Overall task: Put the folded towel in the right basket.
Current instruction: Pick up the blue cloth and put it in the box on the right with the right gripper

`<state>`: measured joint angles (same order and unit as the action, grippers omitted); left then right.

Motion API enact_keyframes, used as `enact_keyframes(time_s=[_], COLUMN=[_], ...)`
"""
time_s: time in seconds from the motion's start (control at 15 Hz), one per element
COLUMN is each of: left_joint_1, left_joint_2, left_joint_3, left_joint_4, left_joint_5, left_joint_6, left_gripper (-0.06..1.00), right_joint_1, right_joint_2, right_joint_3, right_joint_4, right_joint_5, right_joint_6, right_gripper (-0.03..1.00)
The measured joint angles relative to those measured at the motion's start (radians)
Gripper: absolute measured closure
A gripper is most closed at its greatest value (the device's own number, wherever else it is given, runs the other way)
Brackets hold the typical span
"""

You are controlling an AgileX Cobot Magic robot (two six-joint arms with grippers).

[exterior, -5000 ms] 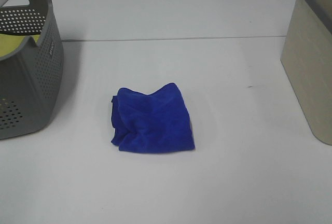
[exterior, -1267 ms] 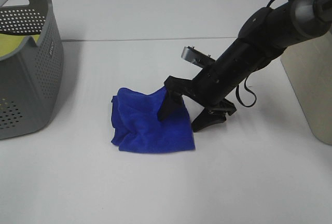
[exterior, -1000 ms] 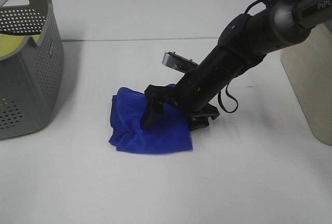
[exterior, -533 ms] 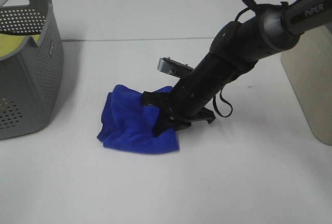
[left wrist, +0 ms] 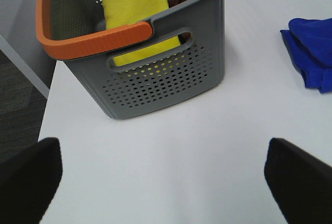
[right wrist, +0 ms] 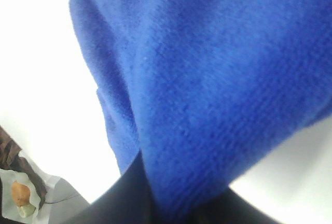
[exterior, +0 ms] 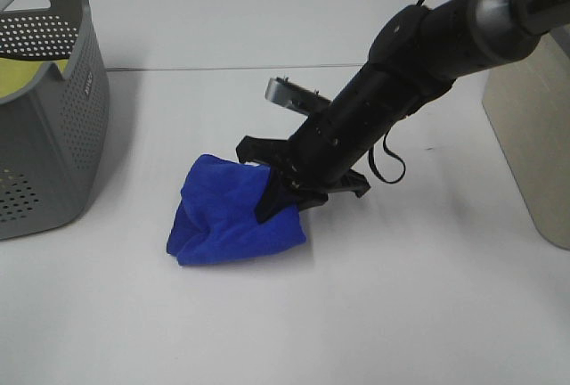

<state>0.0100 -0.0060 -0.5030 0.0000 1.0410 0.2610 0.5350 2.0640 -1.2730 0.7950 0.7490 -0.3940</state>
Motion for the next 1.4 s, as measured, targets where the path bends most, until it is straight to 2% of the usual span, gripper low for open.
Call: enact_keyframes(time_s=[0.27,0.47,0.73,0.93,1.07,1.13,1.2,1.33,1.4], left_joint_1=[0.000,0.000,0.000,0.000,0.000,0.000,0.000,0.000,0.000], left_joint_2=[0.000,0.000,0.000,0.000,0.000,0.000,0.000,0.000,0.000], left_joint_3=[0.000,0.000,0.000,0.000,0.000,0.000,0.000,0.000,0.000], left_joint_4=[0.000,0.000,0.000,0.000,0.000,0.000,0.000,0.000,0.000], left_joint_5=[0.000,0.000,0.000,0.000,0.000,0.000,0.000,0.000,0.000], left_joint_6=[0.000,0.000,0.000,0.000,0.000,0.000,0.000,0.000,0.000], left_gripper=[-0.04,-0.04,-0.04,-0.04,-0.04,-0.04,-0.04,-0.04,-0.04], right_joint_1=[-0.017,-0.140,-0.437,-0.689,-0.854,-0.896,-0.997,-1.076,-1.087], right_joint_2=[-0.218,-0.392,-0.543,-0.557,-0.557,-0.557,-0.553,-0.544,-0.538], right_joint_3=[0.000,0.000,-0.040,-0.136,-0.146,-0.146,-0.146,-0.137,-0.113], right_joint_4=[-0.019,-0.020,0.023,0.062,0.065,0.065,0.061,0.055,0.055], right_joint_5=[0.013,0.037,0.063,0.065,0.060,0.060,0.059,0.053,0.041], right_joint_6=[-0.007,-0.008,-0.008,-0.005,0.024,0.034,0.047,0.048,0.048], right_gripper=[0.85,0.85,0.85,0.85,0.85,0.85,0.85,0.85,0.85])
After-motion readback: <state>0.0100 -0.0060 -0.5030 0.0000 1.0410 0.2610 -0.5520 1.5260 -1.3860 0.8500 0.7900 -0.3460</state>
